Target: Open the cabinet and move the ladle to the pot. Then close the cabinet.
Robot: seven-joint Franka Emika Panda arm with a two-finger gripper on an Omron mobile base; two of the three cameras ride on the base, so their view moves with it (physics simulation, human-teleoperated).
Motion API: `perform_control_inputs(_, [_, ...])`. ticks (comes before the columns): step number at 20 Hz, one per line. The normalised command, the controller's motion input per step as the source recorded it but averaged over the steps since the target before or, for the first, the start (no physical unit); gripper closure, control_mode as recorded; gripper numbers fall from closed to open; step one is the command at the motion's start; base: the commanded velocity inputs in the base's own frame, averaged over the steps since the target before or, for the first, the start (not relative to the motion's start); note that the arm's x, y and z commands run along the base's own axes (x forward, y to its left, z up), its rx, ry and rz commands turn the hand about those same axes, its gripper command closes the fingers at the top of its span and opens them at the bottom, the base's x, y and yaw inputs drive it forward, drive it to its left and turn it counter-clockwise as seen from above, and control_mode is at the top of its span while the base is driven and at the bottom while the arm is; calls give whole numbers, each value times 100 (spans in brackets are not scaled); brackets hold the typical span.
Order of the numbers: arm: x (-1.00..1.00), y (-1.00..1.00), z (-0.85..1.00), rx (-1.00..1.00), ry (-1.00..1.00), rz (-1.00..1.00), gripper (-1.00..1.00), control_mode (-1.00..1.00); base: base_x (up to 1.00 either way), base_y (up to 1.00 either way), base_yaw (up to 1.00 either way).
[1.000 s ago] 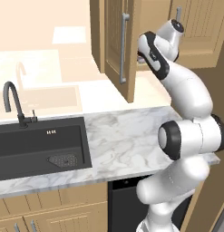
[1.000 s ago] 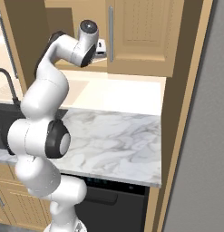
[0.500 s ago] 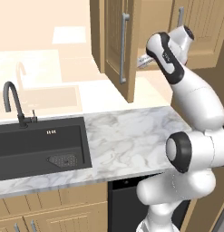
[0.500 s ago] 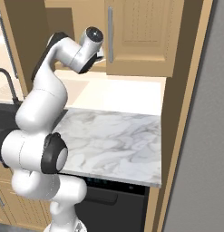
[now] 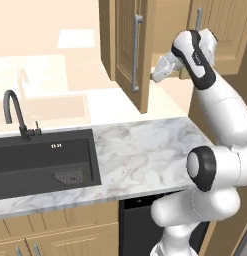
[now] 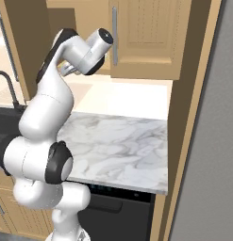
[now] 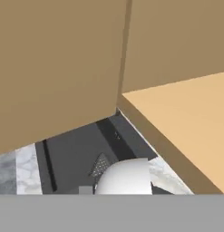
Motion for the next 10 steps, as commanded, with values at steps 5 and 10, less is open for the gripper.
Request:
perform_control_inputs(5, [-99,-1,14,-13,-12,17,100,-100,0,0,0])
perform_control_inputs(10, [-100,-16,7,-9,-17,1,100,-100,0,0,0])
